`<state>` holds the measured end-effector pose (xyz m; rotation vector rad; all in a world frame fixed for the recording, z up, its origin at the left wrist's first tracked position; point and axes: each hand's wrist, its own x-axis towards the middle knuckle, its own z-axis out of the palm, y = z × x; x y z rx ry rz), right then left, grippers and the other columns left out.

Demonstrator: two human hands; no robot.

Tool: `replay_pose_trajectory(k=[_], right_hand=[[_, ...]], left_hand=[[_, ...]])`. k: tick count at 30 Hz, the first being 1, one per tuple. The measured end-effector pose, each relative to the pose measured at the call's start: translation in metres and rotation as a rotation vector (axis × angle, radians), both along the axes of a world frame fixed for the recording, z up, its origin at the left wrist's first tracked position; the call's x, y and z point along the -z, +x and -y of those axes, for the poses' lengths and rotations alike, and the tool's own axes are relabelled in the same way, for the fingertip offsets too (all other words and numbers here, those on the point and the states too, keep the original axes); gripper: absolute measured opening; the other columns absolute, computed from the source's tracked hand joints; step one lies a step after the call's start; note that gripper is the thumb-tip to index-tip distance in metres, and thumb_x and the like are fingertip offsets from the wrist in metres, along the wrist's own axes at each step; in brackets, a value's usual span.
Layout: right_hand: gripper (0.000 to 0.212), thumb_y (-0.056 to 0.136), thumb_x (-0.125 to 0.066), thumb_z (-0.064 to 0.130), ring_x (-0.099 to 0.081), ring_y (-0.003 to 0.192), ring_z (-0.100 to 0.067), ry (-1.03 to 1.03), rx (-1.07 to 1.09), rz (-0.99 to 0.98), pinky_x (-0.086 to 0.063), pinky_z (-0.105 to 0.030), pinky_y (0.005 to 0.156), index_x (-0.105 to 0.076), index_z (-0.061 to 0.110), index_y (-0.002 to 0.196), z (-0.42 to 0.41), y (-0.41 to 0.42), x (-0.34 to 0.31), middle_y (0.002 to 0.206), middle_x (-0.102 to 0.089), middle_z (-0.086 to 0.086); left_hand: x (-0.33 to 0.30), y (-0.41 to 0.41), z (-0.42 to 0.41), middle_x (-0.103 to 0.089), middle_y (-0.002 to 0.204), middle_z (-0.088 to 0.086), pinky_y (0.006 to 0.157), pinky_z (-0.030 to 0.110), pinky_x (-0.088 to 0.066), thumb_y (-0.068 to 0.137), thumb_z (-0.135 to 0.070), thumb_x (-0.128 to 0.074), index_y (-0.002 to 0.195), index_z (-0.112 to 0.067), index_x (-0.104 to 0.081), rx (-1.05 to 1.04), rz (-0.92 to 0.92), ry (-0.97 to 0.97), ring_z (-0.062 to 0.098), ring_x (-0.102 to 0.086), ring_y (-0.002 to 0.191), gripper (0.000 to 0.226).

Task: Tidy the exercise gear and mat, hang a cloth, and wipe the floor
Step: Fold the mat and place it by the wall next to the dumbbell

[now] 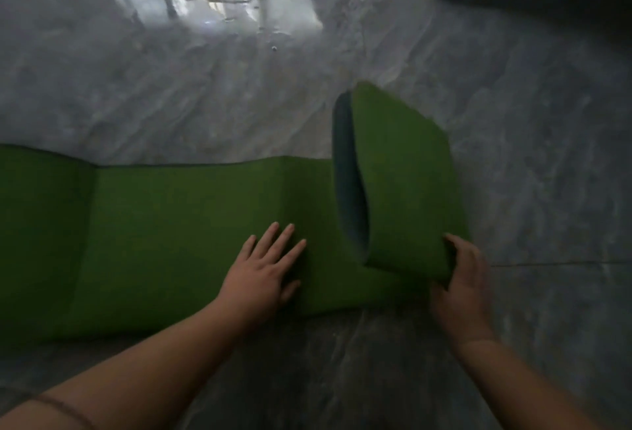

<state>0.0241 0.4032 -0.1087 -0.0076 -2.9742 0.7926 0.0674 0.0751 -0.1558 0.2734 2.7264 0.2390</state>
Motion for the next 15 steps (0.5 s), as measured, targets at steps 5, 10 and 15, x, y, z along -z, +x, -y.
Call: replay_pose_trajectory(k=[5, 10, 15], right_hand=[[0.110, 0.058, -0.068, 0.013, -0.037, 0.125, -0.033, 0.546, -0.185, 0.317, -0.042, -0.053, 0.094, -0.020, 0.038, 0.155, 0.009, 0.020, 0.024, 0.153, -0.038, -0.008], [0.113, 0.062, -0.067, 0.028, -0.016, 0.146, -0.039, 0.733, -0.284, 0.425, -0.027, -0.064, 0.109, -0.009, 0.020, 0.158, 0.034, 0.030, 0.035, 0.164, -0.015, -0.015], [0.087, 0.075, -0.052, 0.049, -0.024, 0.146, -0.042, 0.639, -0.695, 0.263, -0.022, -0.078, 0.103, -0.024, 0.027, 0.155, 0.087, 0.050, 0.040, 0.162, -0.025, -0.006]], left_hand=[[-0.001, 0.018, 0.020, 0.022, 0.161, -0.001, 0.123, 0.048, -0.002, 0.098, -0.059, -0.027, 0.149, -0.046, 0.019, -0.041, 0.053, 0.012, 0.024, 0.017, 0.150, 0.070], [0.004, 0.041, 0.044, 0.015, 0.164, 0.000, 0.122, 0.048, 0.002, 0.097, -0.062, -0.024, 0.150, -0.044, 0.018, -0.130, 0.100, -0.050, 0.023, 0.015, 0.151, 0.070], [0.005, 0.053, 0.061, 0.012, 0.165, -0.001, 0.121, 0.053, 0.004, 0.095, -0.066, -0.023, 0.151, -0.045, 0.016, -0.158, 0.128, -0.067, 0.023, 0.016, 0.151, 0.071]])
